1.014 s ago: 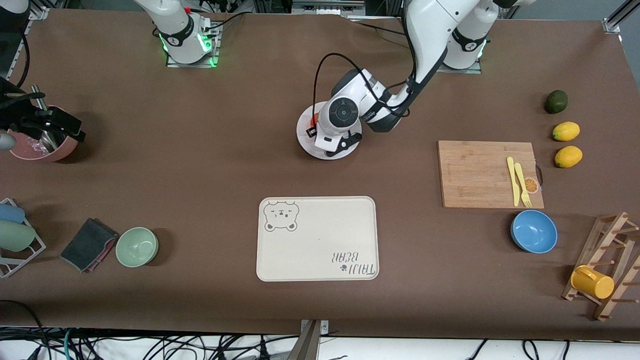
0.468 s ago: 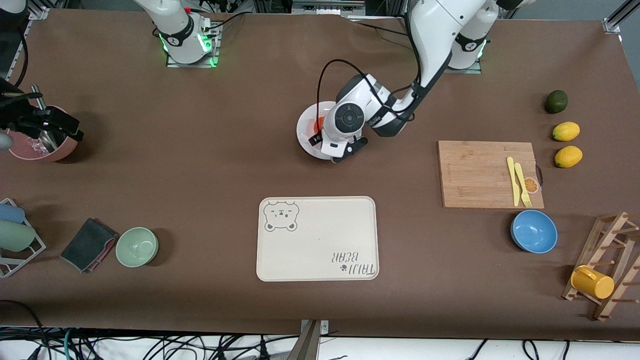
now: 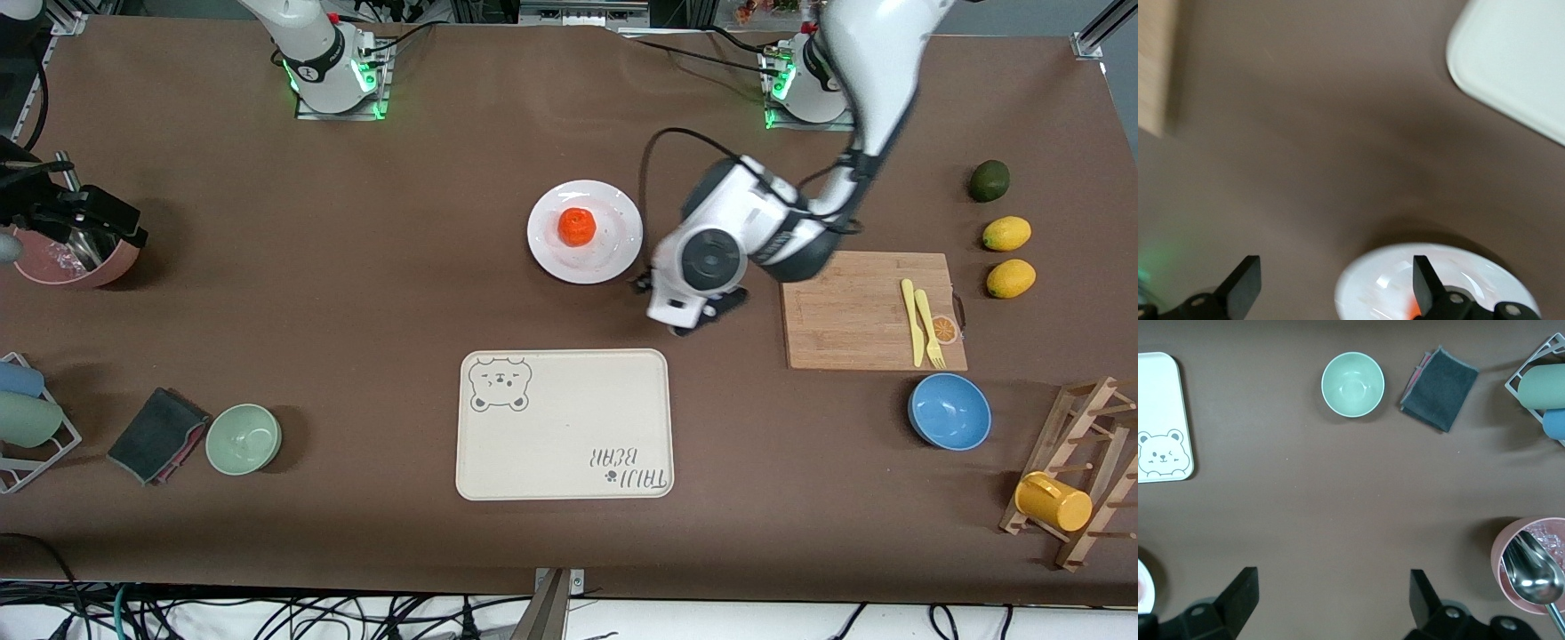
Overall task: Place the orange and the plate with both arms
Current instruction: 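Withdraw the left gripper while the right gripper reaches toward the plate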
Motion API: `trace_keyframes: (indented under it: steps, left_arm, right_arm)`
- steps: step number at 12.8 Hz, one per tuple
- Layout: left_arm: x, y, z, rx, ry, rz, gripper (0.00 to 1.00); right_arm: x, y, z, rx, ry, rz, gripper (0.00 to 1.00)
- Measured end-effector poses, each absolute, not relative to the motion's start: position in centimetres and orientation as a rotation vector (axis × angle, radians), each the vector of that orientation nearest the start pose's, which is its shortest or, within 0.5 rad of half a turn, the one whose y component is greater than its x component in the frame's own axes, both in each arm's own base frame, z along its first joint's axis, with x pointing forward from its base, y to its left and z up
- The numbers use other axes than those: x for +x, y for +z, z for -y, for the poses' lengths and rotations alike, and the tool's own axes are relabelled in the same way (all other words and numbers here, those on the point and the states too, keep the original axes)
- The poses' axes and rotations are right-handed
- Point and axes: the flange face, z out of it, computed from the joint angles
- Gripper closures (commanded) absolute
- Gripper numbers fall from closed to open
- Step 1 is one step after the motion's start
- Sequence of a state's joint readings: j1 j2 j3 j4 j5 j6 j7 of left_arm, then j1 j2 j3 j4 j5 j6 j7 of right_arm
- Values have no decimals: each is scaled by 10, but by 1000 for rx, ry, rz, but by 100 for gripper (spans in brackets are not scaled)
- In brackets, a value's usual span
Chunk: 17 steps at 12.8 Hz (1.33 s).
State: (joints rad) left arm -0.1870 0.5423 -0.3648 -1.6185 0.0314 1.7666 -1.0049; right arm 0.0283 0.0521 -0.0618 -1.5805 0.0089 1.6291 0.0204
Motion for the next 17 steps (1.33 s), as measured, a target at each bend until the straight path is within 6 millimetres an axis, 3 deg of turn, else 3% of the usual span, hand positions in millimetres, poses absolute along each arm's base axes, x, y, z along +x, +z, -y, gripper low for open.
trace_keyframes:
  steps: [2, 5, 7, 9, 11, 15, 17]
  left_arm:
    - [595, 313, 228, -2911, 509, 468, 0]
    - [641, 331, 92, -3026, 492, 270, 0]
    - [655, 359, 28, -3074, 476, 206, 0]
    - [662, 401, 2, -3087, 457, 187, 0]
    - [663, 436, 5, -3090, 438, 178, 0]
    - [661, 464, 0, -3094, 402, 195, 0]
    - [660, 468, -5, -3097, 393, 212, 0]
  right_arm:
    - [572, 593, 13, -3118, 45, -79, 0]
    - [570, 590, -13, -2968, 94, -57, 0]
    - [571, 586, -30, -2844, 124, -54, 0]
    - [575, 573, -42, -2742, 167, -62, 0]
    - [584, 544, -61, -2588, 249, -85, 0]
    - [599, 470, -95, -2339, 313, -204, 0]
    - [591, 436, -135, -2292, 301, -215, 0]
